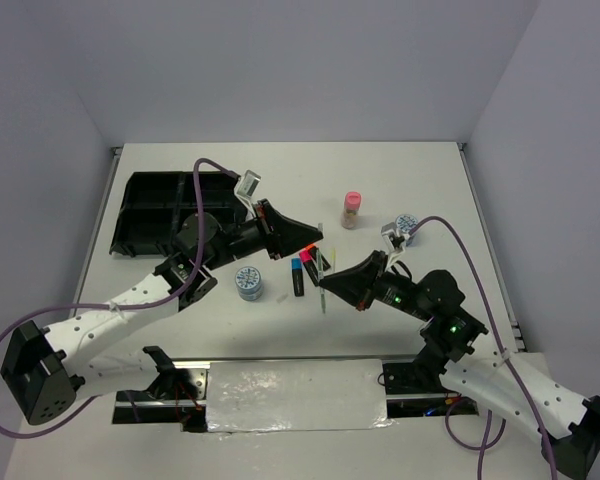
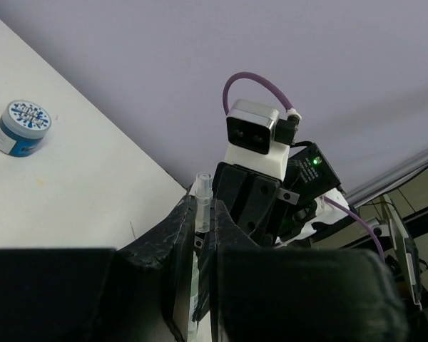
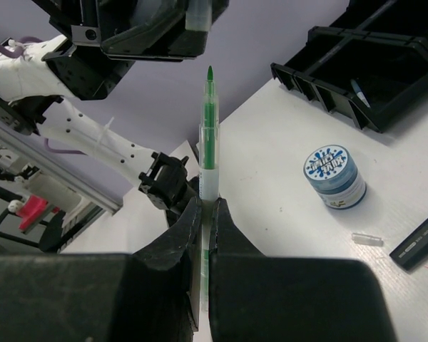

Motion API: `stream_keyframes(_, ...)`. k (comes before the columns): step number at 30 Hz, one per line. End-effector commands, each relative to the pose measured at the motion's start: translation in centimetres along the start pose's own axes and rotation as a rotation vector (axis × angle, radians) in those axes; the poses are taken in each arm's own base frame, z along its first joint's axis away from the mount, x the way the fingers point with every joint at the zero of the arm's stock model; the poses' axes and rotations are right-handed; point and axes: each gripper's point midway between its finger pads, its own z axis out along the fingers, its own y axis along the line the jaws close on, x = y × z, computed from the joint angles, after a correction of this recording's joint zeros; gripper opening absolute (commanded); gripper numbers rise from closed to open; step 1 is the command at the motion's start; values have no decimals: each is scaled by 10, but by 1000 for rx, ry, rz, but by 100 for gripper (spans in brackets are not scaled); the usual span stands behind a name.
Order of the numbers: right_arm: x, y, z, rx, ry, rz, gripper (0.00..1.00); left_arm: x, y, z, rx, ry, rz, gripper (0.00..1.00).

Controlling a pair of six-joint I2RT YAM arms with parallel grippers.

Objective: Sort the stationery into containers
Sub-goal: Close the pen cap on the pen.

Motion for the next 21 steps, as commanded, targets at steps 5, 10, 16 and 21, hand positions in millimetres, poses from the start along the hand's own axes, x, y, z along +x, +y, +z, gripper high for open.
stream_keyframes(5, -29, 22, -1, -43, -69, -66, 0, -9, -22, 1, 91, -21, 27, 0)
stream_keyframes(10, -30, 20, -2, -30, -73, -64, 0, -7, -21, 2, 96, -13, 28, 0)
stream_keyframes(16, -33, 19, -2, -19, -84, -65, 0, -5, -20, 1, 98, -5, 33, 0)
stream_keyframes(21, -39, 23, -1, -22, -95, -70, 0, 1, -17, 0, 95, 10, 34, 0)
